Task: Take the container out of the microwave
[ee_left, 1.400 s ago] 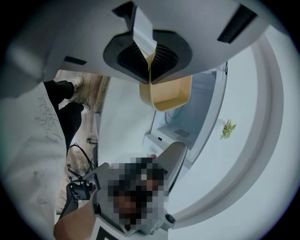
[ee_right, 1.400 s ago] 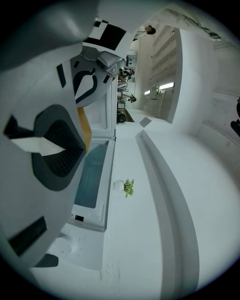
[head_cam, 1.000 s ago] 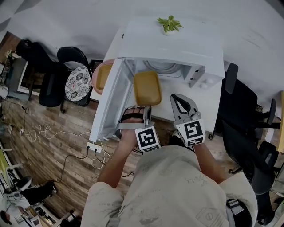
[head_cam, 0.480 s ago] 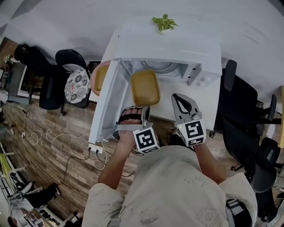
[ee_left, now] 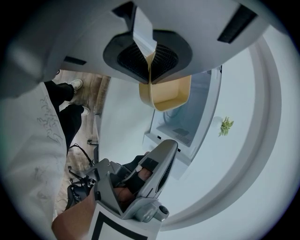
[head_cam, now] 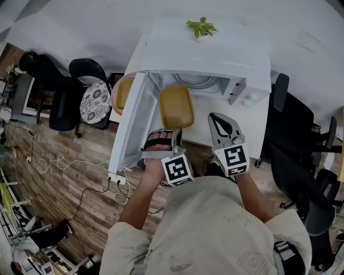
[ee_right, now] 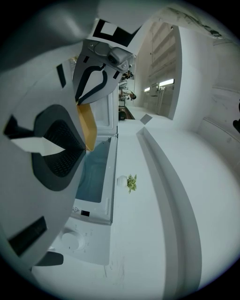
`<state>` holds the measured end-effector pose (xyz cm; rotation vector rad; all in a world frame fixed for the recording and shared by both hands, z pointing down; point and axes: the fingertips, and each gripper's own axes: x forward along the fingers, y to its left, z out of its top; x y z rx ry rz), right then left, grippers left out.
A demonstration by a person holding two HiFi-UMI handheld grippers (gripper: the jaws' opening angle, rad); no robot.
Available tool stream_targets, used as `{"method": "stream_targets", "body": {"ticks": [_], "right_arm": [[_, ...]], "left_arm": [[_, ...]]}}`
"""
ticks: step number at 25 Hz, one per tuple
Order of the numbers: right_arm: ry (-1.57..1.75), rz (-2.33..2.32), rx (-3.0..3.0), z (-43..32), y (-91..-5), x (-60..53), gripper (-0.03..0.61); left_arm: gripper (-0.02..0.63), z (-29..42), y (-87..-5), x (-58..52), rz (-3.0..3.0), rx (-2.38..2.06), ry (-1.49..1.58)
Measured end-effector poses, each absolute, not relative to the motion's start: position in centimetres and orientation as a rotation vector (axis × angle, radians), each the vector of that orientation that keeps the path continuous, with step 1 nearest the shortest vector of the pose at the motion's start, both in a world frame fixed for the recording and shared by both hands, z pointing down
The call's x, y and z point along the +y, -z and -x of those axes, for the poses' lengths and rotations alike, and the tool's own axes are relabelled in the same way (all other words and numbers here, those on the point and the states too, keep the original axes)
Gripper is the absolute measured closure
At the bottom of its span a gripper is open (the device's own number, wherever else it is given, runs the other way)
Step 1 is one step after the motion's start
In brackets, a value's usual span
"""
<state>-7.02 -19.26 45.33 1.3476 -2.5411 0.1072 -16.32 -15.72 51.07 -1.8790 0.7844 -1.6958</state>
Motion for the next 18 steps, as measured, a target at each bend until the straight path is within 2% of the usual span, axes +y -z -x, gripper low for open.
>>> {"method": "stream_targets", "body": {"ticks": [18], "right_arm": [[-0.108,-1.356,-2.541,7.26,-44.95,-19.85,0.565]], "left_arm": [[0.589,16.91,-51.09,-16.37,1.872,0.794,1.709]]}}
